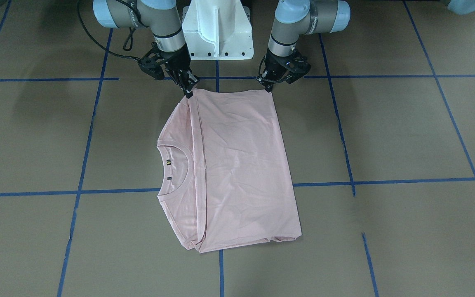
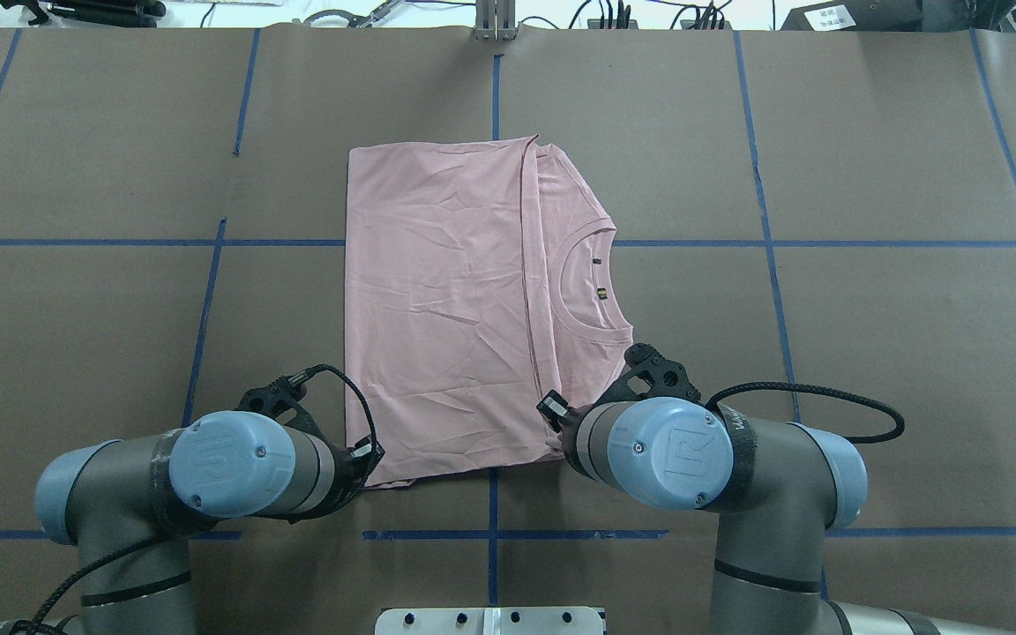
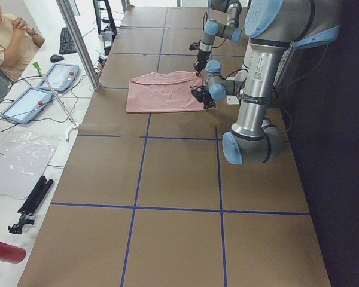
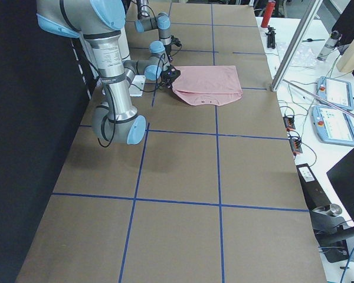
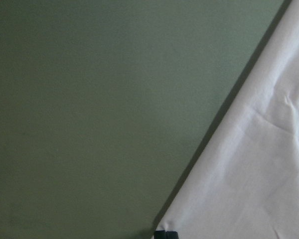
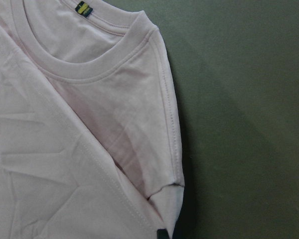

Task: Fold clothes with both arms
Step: 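Grasp the near edge of the shirt with both grippers, then lift the near edge with both grippers and fold it over toward the far edge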

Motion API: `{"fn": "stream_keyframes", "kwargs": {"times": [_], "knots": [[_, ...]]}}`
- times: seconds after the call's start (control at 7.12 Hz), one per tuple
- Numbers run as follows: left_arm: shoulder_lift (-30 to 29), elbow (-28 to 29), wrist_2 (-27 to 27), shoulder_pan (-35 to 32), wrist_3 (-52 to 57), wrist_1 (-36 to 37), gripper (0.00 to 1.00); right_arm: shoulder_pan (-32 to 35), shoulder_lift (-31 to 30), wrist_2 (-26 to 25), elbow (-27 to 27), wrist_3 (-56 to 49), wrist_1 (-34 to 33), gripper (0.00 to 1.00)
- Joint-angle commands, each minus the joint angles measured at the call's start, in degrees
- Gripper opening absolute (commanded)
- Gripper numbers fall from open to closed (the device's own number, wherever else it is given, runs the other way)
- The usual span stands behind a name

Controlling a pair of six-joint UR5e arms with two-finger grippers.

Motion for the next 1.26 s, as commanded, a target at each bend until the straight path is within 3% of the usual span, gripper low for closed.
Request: {"fn": "stream_keyframes", "kwargs": {"times": [0.0,0.28,0.42,0.56,0.84,0.98,1.12], "knots": [[0.59,-4.85,-0.08,-0.48,-0.07,0.09,0.0,-0.24,-0.48,-0.33,1.34,0.32,-0.09,0.0],[0.08,-14.4,-0.34,0.04,-6.45,7.68,0.0,-5.58,-6.26,-4.87,15.68,4.07,-8.12,0.0],[-0.62,-19.6,-0.52,0.04,-7.01,12.17,0.0,-5.69,-5.59,-5.08,21.33,5.15,-15.22,0.0],[-2.54,-19.47,-0.43,-1.61,-6.32,13.87,0.0,-2.04,-2.1,-4.64,20.61,4.11,-19.12,0.0],[-7.89,-8.72,-0.34,-14.05,2.25,13.54,0.0,9.27,5.37,-2.63,8.88,-5.18,-18.9,0.0],[-11.06,-1.44,-0.17,-17.15,4.48,11.27,0.0,14.73,8.53,2.26,2.64,-6.08,-16.37,0.0],[-13.44,4.03,1.49,-19.62,5.63,8.38,0.0,17.39,12.92,3.26,-6.82,-7.14,-12.35,0.0]]}}
